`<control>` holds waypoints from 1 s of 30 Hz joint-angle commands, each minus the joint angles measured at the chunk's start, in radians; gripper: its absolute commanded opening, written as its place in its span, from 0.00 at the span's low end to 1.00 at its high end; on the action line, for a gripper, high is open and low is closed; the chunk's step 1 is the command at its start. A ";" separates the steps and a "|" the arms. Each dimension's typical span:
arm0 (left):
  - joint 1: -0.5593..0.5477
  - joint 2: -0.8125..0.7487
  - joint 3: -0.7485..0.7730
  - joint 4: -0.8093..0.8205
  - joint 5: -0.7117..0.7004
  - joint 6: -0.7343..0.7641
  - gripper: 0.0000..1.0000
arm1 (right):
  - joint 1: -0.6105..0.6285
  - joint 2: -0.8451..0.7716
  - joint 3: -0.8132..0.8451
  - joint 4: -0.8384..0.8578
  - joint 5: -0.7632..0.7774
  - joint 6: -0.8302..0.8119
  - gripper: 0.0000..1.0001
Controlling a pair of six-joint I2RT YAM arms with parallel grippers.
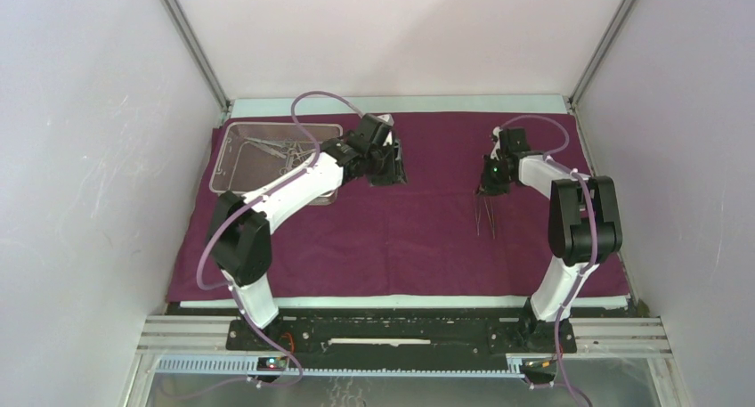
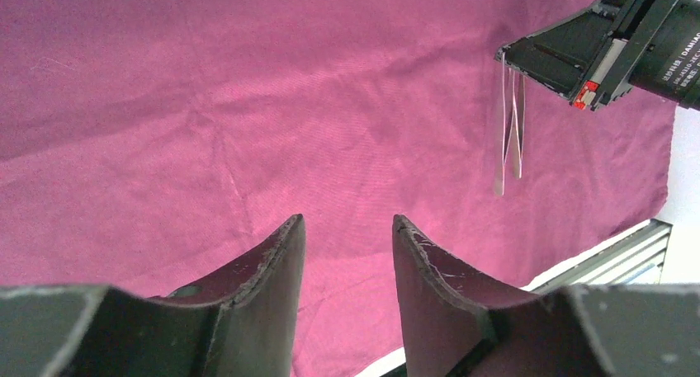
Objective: Open and lay out the surgical kit
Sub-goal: Place the medical item in the surgical kit.
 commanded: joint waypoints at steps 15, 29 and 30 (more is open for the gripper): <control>0.014 -0.039 -0.021 0.023 0.020 0.021 0.48 | 0.037 0.031 0.054 -0.064 0.094 -0.057 0.00; 0.015 -0.040 -0.022 0.027 0.020 0.017 0.47 | 0.067 0.033 0.054 -0.079 0.144 -0.042 0.16; 0.014 -0.040 -0.022 0.027 0.020 0.017 0.48 | 0.071 0.033 0.055 -0.081 0.145 -0.042 0.18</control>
